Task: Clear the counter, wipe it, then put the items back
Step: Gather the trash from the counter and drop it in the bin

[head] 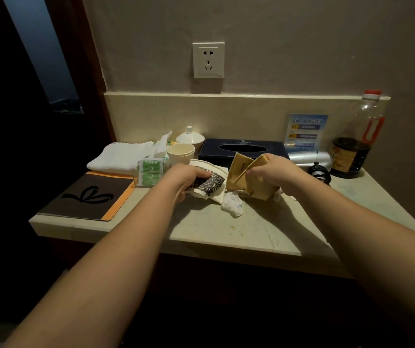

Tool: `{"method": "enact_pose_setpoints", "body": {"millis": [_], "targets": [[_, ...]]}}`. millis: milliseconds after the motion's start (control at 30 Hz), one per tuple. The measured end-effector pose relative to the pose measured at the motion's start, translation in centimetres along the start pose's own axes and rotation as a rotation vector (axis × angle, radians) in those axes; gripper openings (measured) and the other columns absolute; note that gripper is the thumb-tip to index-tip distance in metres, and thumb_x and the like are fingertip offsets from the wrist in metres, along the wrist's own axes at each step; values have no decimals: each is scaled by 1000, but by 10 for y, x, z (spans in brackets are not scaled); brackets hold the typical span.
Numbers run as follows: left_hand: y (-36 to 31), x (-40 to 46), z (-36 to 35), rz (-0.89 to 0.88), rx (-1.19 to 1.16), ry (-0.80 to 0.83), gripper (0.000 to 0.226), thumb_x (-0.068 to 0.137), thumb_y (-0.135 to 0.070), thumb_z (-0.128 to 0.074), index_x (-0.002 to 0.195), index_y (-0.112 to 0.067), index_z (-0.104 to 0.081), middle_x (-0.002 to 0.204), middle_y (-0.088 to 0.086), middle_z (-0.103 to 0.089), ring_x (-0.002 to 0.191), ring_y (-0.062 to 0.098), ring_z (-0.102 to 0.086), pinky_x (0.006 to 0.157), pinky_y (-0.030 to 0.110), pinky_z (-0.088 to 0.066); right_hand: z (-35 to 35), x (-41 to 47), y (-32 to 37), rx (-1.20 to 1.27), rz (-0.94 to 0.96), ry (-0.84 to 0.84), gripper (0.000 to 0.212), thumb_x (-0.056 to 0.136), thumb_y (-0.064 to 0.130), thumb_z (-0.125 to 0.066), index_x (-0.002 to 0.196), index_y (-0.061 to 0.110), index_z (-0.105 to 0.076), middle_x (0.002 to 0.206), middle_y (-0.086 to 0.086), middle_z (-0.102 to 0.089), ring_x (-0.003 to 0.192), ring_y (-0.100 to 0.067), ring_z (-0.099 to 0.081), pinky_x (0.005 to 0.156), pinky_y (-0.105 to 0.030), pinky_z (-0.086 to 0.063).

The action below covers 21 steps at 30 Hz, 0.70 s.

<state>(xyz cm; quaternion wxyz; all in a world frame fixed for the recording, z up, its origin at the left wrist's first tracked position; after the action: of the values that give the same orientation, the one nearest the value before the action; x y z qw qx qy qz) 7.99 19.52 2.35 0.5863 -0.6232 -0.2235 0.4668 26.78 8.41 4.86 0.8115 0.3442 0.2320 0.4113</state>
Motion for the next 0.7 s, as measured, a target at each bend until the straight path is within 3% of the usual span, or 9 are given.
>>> {"method": "enact_pose_setpoints", "body": {"millis": [100,267,367,433,500,600,700], "targets": [[-2,-2,-5,5,-14,11,36,76,-7,-75,108,4,-61,97,21,-71,81,36,-71,63,41,-59,-3,0,0,-8,11,4,35,83,33,-70,111,23,-51,107,-3,-57,96,-24,-55,65,-29,-48],[-10,-6,-8,-9,-17,28,36,77,-7,-73,109,4,-61,99,20,-71,83,34,-72,71,43,-59,8,-3,1,13,53,7,26,85,31,-68,104,22,-53,100,-1,-58,89,-20,-58,65,-27,-50],[-25,-13,-3,-84,-92,4,21,84,-6,-67,103,-1,-61,96,15,-71,78,27,-72,59,34,-59,42,-7,1,157,69,-23,21,86,31,-67,101,23,-54,100,-2,-61,88,-19,-62,67,-28,-54],[-35,-18,1,-147,-158,0,11,86,-4,-65,96,-7,-61,85,10,-70,66,20,-69,49,27,-55,70,-8,-2,232,42,-66,32,85,32,-68,111,18,-55,104,-4,-61,93,-20,-62,73,-30,-54],[-41,-26,3,-208,-196,3,17,86,-1,-64,83,-17,-56,77,5,-67,63,18,-65,45,24,-53,91,-7,-10,263,9,-77,42,83,32,-70,117,14,-56,108,-7,-62,98,-22,-62,81,-32,-53],[-38,-32,0,-218,-185,39,14,84,-2,-65,89,-14,-60,81,6,-68,65,18,-66,58,31,-56,100,-4,-29,246,-97,5,44,77,35,-75,112,13,-60,111,-8,-66,100,-23,-64,87,-33,-52],[-29,-31,-7,-161,-148,75,7,84,-4,-64,89,-9,-63,79,8,-68,61,19,-67,57,34,-58,87,-6,-47,236,-221,129,42,78,35,-74,112,15,-61,109,-9,-68,92,-20,-66,73,-27,-52]]}}
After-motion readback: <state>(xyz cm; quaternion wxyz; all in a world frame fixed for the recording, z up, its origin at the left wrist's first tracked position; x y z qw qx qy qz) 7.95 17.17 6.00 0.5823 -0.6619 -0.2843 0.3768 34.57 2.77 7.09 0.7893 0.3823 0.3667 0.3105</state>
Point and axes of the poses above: each hand's wrist, its own x-axis towards the middle knuckle, its own z-axis out of the back of the hand, y = z × x, the point moved 5 cm from there along x, towards the middle knuckle
